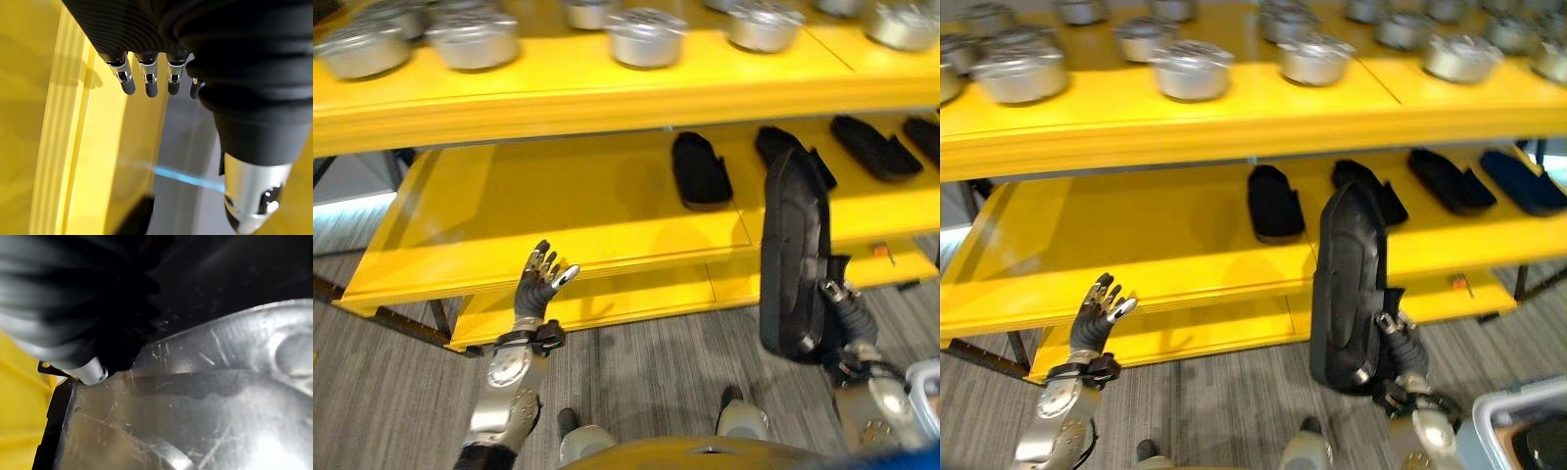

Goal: Move parts from the plastic box to the shelf.

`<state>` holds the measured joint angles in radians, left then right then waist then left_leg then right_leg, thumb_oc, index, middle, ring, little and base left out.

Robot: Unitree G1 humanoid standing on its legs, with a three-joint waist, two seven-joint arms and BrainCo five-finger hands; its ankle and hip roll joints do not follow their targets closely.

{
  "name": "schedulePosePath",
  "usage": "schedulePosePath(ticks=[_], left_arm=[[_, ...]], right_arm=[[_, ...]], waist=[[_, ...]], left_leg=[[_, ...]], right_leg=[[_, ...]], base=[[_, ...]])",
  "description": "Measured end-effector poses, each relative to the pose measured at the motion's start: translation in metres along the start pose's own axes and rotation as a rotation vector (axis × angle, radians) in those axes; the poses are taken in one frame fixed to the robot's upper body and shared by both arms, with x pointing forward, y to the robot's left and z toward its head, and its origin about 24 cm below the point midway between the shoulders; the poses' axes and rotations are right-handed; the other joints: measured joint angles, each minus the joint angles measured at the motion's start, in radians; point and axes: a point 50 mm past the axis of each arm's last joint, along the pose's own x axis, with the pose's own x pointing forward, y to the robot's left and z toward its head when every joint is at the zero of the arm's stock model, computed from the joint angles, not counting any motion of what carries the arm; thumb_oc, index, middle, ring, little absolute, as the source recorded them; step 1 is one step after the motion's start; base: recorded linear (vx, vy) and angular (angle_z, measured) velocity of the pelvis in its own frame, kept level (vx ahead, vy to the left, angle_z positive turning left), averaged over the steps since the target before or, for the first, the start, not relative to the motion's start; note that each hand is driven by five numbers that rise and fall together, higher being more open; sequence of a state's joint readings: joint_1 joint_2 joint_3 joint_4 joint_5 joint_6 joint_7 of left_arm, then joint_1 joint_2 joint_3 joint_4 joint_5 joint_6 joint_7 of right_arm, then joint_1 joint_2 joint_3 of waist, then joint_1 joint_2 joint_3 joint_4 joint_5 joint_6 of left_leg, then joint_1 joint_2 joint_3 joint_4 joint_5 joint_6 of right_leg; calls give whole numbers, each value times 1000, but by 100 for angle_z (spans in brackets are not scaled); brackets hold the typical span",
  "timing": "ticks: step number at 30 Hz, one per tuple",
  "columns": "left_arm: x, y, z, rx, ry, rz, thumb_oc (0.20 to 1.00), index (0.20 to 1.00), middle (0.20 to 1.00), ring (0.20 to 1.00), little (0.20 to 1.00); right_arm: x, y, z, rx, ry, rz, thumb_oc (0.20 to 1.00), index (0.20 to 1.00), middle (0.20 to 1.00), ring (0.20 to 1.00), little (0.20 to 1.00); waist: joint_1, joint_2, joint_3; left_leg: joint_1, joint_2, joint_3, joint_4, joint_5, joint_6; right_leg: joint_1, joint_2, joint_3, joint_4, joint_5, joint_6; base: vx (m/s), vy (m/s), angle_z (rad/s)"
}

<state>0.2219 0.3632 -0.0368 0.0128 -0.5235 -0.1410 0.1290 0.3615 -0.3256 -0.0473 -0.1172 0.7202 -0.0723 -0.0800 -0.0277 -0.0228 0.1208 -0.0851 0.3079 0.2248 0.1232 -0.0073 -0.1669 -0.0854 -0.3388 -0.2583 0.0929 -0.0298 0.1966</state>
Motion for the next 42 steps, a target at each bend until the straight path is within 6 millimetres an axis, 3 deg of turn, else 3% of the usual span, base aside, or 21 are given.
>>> schedulePosePath(ticks=[2, 3, 4, 5, 6, 9, 13, 16, 18, 21, 24, 27, 30, 32, 34, 37, 38, 40, 41, 42], left_arm=[[-4, 12, 3, 34, -1, 24, 1000, 1000, 1000, 1000, 1000], [-5, 15, 6, 55, -6, 21, 1000, 1000, 1000, 1000, 1000], [-5, 18, 6, 58, -2, 34, 1000, 1000, 1000, 1000, 1000], [-6, 19, 6, 58, -4, 39, 1000, 1000, 1000, 1000, 1000], [-6, 19, 6, 58, -5, 39, 1000, 1000, 1000, 1000, 1000], [-3, 17, 8, 53, -16, 42, 1000, 1000, 1000, 1000, 1000], [-5, 17, 6, 47, -10, 59, 1000, 1000, 1000, 1000, 1000], [-6, 17, 5, 45, -5, 61, 1000, 1000, 1000, 1000, 1000], [-5, 14, 5, 43, -8, 51, 1000, 1000, 1000, 1000, 1000], [-6, 6, 2, 38, 7, 14, 1000, 1000, 1000, 1000, 1000], [-4, 3, 6, 34, -4, 3, 1000, 1000, 1000, 1000, 1000], [0, 3, 18, 50, -49, -14, 1000, 1000, 1000, 1000, 1000], [5, 4, 26, 73, -75, -26, 1000, 1000, 1000, 1000, 1000], [6, 7, 30, 107, -76, -39, 1000, 1000, 1000, 1000, 1000], [10, 7, 35, 136, -90, -58, 1000, 1000, 1000, 1000, 1000], [16, 1, 41, 161, -105, -100, 1000, 1000, 1000, 1000, 1000], [18, -2, 41, 178, -100, -123, 1000, 1000, 1000, 1000, 1000], [24, -6, 50, 189, -138, -139, 1000, 1000, 1000, 1000, 1000], [29, -8, 58, 211, -161, -155, 1000, 1000, 1000, 1000, 1000], [31, -11, 61, 207, -175, -163, 1000, 1000, 1000, 1000, 1000]], right_arm=[[-3, 3, -6, 21, 17, 1, 200, 200, 200, 200, 200], [-5, 5, -8, 33, 21, 0, 200, 200, 200, 200, 200], [-3, 9, -9, 45, 17, 7, 200, 200, 200, 200, 200], [2, 17, -8, 57, 7, 39, 200, 200, 200, 200, 200], [8, 26, -4, 56, -10, 79, 200, 200, 200, 200, 200], [12, 34, -2, 59, -19, 110, 200, 200, 200, 200, 200], [14, 42, -2, 40, -8, 153, 200, 200, 200, 200, 200], [19, 48, 0, 26, -15, 171, 200, 200, 200, 200, 200], [26, 57, 6, -11, -25, 226, 200, 200, 200, 200, 200], [42, 78, 20, -58, -63, 314, 200, 200, 200, 200, 200], [54, 94, 27, -67, -84, 357, 200, 200, 200, 200, 200], [74, 111, 36, -74, -109, 370, 200, 200, 200, 200, 200], [82, 119, 47, -86, -143, 385, 200, 200, 200, 200, 200], [88, 125, 48, -95, -140, 382, 200, 200, 200, 200, 200], [92, 125, 50, -95, -147, 357, 200, 200, 200, 200, 200], [99, 130, 58, -98, -168, 343, 200, 200, 200, 200, 200], [101, 135, 63, -95, -183, 348, 200, 200, 200, 200, 200], [105, 144, 68, -105, -198, 366, 200, 200, 200, 200, 200], [111, 155, 78, -121, -224, 384, 200, 200, 200, 200, 200], [113, 157, 86, -133, -246, 386, 200, 200, 200, 200, 200]], waist=[[-4, -46, -21], [-4, -84, -34], [19, -101, -40], [25, -108, -42], [30, -104, -39], [38, -99, -28], [44, -100, -25], [66, -106, -17], [77, -107, -12], [107, -98, 1], [148, -98, 8], [213, -104, 21], [212, -108, 24], [237, -106, 26], [234, -106, 29], [227, -86, 56], [224, -72, 78], [214, -66, 99], [213, -52, 139], [210, -36, 152]], left_leg=[[-4, -61, -10, -13, 5, 23], [-6, -88, -11, -16, 13, 25], [-7, -113, -9, -2, 4, 29], [-34, -119, -13, 25, -23, 35], [-35, -135, -11, 29, -19, 41], [-41, -161, -15, 40, -40, 53], [-70, -161, -21, 68, -57, 56], [-89, -160, -27, 81, -53, 49], [-124, -151, -52, 110, -57, 44], [-174, -130, -93, 141, -55, 40], [-213, -142, -118, 162, -54, 41], [-267, -173, -133, 220, -79, 61], [-323, -206, -164, 266, -98, 80], [-351, -230, -170, 315, -130, 96], [-375, -241, -181, 345, -148, 108], [-387, -253, -169, 371, -166, 138], [-376, -252, -152, 367, -161, 158], [-365, -251, -121, 378, -174, 180], [-342, -241, -101, 368, -172, 188], [-345, -235, -97, 365, -168, 193]], right_leg=[[25, -17, 0, 49, -3, -13], [42, -28, -5, 26, 21, -21], [65, -46, -6, -5, 56, -1], [68, -60, -7, -23, 93, -14], [62, -64, -6, -25, 143, -24], [71, -92, -30, -26, 154, -24], [76, -95, -47, -50, 150, -21], [93, -91, -70, -84, 130, 3], [101, -82, -93, -96, 101, 31], [92, -55, -127, -97, 94, 32], [84, -61, -151, -91, 98, 33], [93, -89, -180, -89, 98, 37], [90, -118, -202, -82, 100, 33], [91, -130, -198, -76, 119, 2], [90, -136, -199, -68, 133, -14], [41, -162, -172, -10, 205, -56], [-5, -200, -161, 86, 224, -57], [-64, -226, -167, 152, 292, -56], [-115, -246, -167, 194, 275, -36], [-112, -229, -169, 171, 233, -25]], base=[[88, 172, 52], [86, 166, 44], [81, 147, 24], [105, 166, 13], [123, 197, 10], [82, 93, 12], [53, 2, 4], [49, -37, 8], [24, -52, 30], [10, -9, 25], [27, 20, 28], [11, 38, 31], [76, 35, 50], [60, 85, 22], [25, 139, 16], [-9, 192, -5], [-30, 122, -19], [-32, 26, -48], [-47, -93, -57], [-31, -64, -42]])
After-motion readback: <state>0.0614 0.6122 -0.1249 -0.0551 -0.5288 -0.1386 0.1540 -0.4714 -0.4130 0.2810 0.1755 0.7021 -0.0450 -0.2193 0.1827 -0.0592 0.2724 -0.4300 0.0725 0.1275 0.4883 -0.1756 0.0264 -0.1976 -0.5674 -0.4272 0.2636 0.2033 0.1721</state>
